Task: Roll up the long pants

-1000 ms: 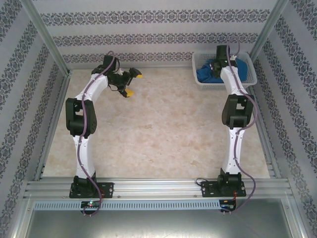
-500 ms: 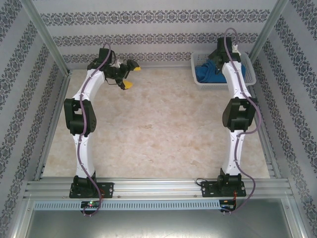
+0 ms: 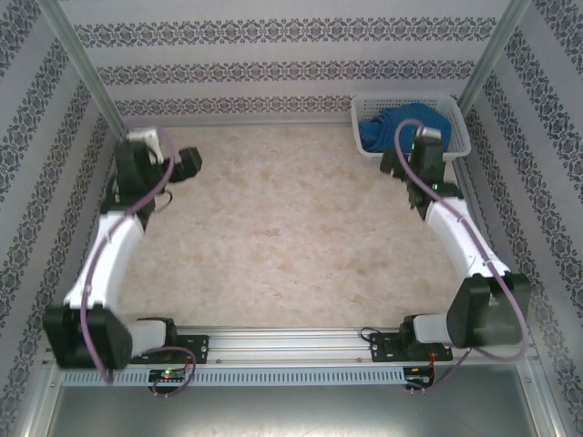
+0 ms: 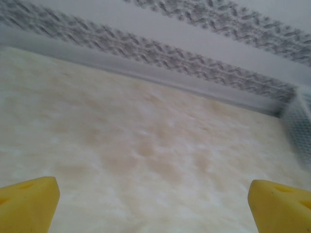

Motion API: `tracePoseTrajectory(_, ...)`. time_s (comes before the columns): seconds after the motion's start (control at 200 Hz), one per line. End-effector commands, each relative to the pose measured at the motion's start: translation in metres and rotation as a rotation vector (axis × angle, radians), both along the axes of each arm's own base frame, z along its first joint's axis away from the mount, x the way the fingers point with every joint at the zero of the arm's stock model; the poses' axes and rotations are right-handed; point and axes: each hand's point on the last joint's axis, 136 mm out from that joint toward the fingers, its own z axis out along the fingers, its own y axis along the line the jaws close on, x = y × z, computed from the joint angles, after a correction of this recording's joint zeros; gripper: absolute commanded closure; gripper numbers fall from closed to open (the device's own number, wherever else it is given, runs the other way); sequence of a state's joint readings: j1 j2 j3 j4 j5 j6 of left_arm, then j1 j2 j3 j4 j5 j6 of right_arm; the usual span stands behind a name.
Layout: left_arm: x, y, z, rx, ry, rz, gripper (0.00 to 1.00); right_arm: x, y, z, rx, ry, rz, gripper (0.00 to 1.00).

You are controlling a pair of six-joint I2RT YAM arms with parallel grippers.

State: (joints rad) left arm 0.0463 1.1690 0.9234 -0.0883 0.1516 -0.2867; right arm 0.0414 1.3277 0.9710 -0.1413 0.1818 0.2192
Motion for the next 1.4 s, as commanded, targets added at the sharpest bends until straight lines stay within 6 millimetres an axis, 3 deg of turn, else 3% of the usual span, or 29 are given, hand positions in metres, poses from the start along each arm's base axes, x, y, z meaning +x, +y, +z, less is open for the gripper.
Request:
tracePoseTrajectory(0.0,-0.014,0.048,-0.058,0.179,-0.079,0.242,0.0,-0.005,-0.004,-0.014,-0.065,-0.128,0.028,0.02)
tracePoseTrajectory(0.08,-0.031,0.06,-0.085,0.209,-0.063,0.308,0.0,-0.016,-0.008,-0.036,-0.091,-0.142,0.04,0.02)
tracePoseTrajectory(0.14,-0.031,0.061,-0.101,0.232,-0.057,0.3,0.0,-0.022,-0.012,-0.055,-0.117,-0.126,0.039,0.02)
tracePoseTrajectory(0.22,-0.026,0.06,-0.126,0.257,-0.012,0.281,0.0,-0.028,-0.014,-0.077,-0.131,-0.126,0.037,0.02)
tracePoseTrajectory(0.275,-0.021,0.06,-0.145,0.254,0.022,0.278,0.0,-0.028,-0.012,-0.079,-0.122,-0.168,0.04,0.02)
tracePoseTrajectory(0.385,0.002,0.052,-0.161,0.263,0.088,0.204,0.0,-0.018,-0.005,-0.087,-0.12,-0.152,0.09,0.02)
tracePoseTrajectory(0.505,0.006,0.038,-0.161,0.283,0.07,0.134,0.0,-0.012,0.013,-0.097,-0.13,-0.194,0.16,0.02)
tracePoseTrajectory(0.605,0.005,0.034,-0.16,0.288,0.05,0.116,0.0,-0.012,0.01,-0.099,-0.095,-0.22,0.16,0.02)
tracePoseTrajectory(0.719,0.005,0.003,-0.173,0.311,-0.035,-0.045,0.0,-0.014,0.014,-0.101,-0.098,-0.252,0.19,0.02)
tracePoseTrajectory(0.839,0.003,0.003,-0.171,0.31,-0.043,-0.046,0.0,-0.017,0.021,-0.093,-0.172,-0.298,0.173,0.02)
tracePoseTrajectory(0.899,0.004,0.005,-0.172,0.31,-0.032,-0.036,0.0,-0.026,0.022,-0.102,-0.17,-0.281,0.186,0.02)
tracePoseTrajectory(1.259,0.005,0.008,-0.173,0.313,-0.012,-0.022,0.0,-0.024,0.025,-0.109,-0.077,-0.247,0.266,0.02)
tracePoseTrajectory(1.299,0.005,0.007,-0.173,0.312,-0.013,-0.023,0.0,-0.015,0.024,-0.101,-0.077,-0.254,0.258,0.02)
tracePoseTrajectory(1.394,0.005,0.008,-0.173,0.313,-0.013,-0.022,0.0,-0.014,0.021,-0.101,-0.078,-0.252,0.237,0.02)
